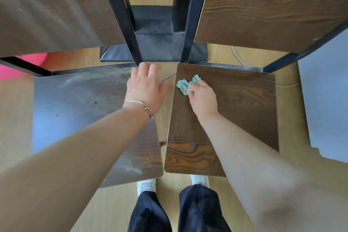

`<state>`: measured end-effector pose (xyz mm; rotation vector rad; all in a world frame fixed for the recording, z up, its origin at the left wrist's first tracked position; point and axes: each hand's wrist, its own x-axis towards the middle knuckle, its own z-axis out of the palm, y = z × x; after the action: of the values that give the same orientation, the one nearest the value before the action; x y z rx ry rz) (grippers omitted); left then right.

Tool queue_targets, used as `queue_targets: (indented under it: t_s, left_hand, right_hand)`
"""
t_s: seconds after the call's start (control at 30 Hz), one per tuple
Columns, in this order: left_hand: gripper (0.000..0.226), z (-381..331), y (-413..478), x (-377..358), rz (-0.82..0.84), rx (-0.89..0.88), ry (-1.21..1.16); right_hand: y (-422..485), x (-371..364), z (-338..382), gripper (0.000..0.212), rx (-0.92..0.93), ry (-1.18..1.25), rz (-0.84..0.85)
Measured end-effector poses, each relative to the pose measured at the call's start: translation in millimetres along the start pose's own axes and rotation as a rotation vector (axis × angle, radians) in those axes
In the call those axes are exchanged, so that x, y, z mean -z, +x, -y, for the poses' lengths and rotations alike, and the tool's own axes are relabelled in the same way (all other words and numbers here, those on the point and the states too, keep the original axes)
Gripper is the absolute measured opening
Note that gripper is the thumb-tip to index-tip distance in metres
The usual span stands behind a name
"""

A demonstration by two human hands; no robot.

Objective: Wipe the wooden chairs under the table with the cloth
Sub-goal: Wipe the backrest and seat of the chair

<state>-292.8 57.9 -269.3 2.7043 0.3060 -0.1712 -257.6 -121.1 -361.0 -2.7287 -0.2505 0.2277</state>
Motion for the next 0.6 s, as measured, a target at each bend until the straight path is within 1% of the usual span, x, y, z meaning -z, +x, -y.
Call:
queue_targets:
  t_s: [0.1, 0.17, 0.23, 0.3, 0.4, 0.5, 0.6]
  left_hand:
    - [0.042, -14, -12, 3, 0.004, -0.021, 0.016]
    - [0.041, -24, -19, 2, 0.018, -0.032, 0.033]
    - [0.041, -36, -25, 1, 0.035, -0.036, 0.038]
    - [0.041, -50, -28, 2, 0.038, -0.04, 0.043]
    - [0.043, -77, -26, 8, 0.016, -0.077, 0.046]
    - [0.045, -109, -17, 16, -0.009, -0.11, 0.046]
    - [0.045, -145, -3, 19, -0.052, -0.143, 0.018]
  right_hand:
    - [-39, 4, -16, 0.023, -0.02, 0.003, 0.049]
    - [-49, 10, -23, 0.023, -0.042, 0.037, 0.096]
    - [-50, 24, -30, 0.022, -0.068, 0.11, 0.075]
    - [-46, 48, -41, 0.021, -0.089, 0.201, -0.049]
    - [-36, 101, -61, 0.023, -0.08, 0.251, -0.207]
    - [-21, 161, -88, 0.019, -0.045, 0.237, -0.353]
    - [-2, 217, -118, 0.02, -0.018, 0.167, -0.474]
